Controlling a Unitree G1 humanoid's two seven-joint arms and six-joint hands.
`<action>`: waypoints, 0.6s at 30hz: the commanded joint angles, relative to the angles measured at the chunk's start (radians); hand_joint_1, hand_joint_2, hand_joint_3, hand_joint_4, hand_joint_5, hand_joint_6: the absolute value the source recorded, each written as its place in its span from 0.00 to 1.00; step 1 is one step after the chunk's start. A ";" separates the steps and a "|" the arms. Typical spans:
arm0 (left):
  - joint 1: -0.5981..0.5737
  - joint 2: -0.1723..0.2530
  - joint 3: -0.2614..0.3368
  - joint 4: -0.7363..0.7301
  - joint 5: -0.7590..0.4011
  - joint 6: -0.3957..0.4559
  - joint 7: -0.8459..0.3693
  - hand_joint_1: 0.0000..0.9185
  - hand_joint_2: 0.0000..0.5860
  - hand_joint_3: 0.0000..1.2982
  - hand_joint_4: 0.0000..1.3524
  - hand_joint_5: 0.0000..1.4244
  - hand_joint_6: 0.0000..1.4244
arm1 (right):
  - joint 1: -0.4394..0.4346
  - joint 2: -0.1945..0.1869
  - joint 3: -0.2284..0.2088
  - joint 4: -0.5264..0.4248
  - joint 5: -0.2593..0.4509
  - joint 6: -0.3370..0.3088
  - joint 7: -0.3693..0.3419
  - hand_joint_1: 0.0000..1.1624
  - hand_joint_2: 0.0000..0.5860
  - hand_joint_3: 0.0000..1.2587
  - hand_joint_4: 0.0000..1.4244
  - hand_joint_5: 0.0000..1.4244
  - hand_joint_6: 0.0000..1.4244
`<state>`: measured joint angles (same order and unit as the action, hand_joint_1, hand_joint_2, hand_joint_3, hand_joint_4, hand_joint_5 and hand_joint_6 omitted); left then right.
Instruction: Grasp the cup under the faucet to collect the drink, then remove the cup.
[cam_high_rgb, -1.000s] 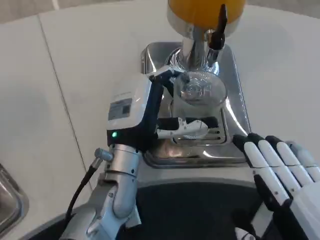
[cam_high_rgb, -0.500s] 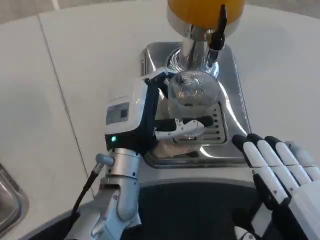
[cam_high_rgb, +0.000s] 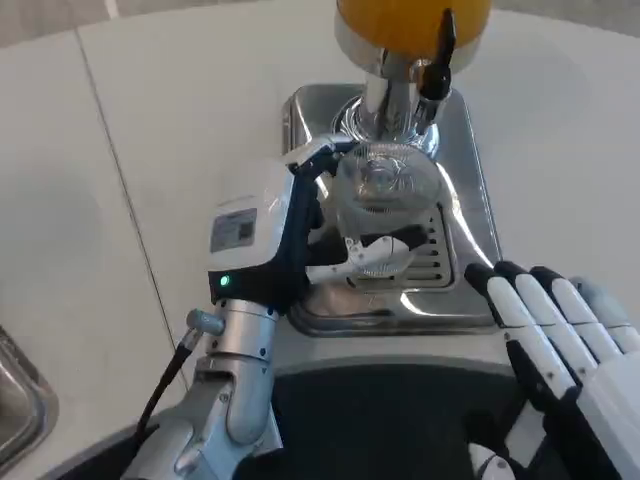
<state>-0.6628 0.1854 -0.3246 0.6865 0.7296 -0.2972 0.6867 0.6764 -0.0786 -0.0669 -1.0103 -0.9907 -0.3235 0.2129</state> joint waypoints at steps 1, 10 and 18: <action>0.010 -0.004 -0.012 -0.009 -0.005 -0.014 0.004 0.34 0.05 0.30 0.30 0.62 0.72 | 0.010 -0.003 -0.009 -0.008 0.013 0.013 0.004 0.15 1.00 0.00 0.00 0.00 0.00; 0.009 0.001 -0.013 -0.025 -0.017 -0.016 -0.012 0.24 0.02 0.14 0.08 0.36 0.35 | 0.000 -0.009 -0.014 -0.003 0.022 0.023 0.008 0.16 1.00 0.00 0.00 0.00 0.00; 0.047 0.058 0.032 -0.132 -0.054 -0.024 -0.053 0.10 0.00 0.11 0.04 0.30 0.27 | -0.021 -0.008 0.000 0.002 0.017 0.028 0.011 0.16 1.00 0.00 0.00 0.00 0.00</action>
<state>-0.6456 0.2226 -0.3114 0.5924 0.6952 -0.3079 0.6515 0.6440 -0.0857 -0.0653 -1.0095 -0.9765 -0.3013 0.2240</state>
